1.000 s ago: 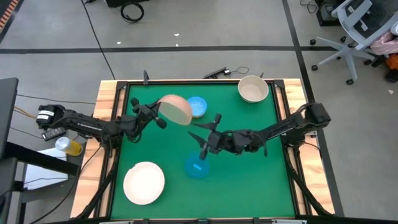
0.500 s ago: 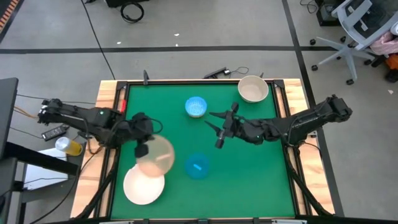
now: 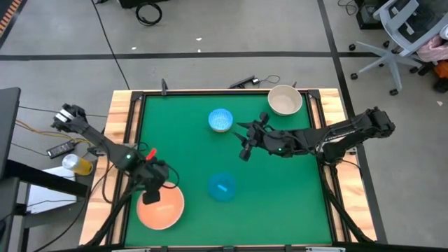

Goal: Nest bowls inside each other
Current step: Stack the light orange bowl on top of the white bowl

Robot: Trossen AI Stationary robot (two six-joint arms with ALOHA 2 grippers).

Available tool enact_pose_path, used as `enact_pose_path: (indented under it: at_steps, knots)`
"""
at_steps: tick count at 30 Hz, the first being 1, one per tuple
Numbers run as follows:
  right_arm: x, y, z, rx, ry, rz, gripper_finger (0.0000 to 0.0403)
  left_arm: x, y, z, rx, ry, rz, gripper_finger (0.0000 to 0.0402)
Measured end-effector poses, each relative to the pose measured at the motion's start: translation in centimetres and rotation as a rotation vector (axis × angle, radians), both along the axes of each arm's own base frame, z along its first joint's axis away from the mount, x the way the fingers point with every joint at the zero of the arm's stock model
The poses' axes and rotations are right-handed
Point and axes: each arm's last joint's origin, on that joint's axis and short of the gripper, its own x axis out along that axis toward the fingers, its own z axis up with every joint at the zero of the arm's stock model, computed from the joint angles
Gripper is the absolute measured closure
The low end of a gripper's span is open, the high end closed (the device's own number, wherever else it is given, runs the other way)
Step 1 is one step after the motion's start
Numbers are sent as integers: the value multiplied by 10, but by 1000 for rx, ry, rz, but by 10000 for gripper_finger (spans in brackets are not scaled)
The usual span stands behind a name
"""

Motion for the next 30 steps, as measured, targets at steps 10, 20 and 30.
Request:
enact_pose_path:
  at_steps: [10, 20, 30]
  knots:
    - [-18, -78, -28, 111, 263, -290, 233, 10, 3, -2, -9, -36, 4, 296]
    - [-52, -157, -41, 342, 391, -376, 233, 16, 8, 21, -61, -48, 10, 208]
    - [-72, -179, -46, 405, 465, -457, 233, 20, 4, 17, -83, -3, 27, 171]
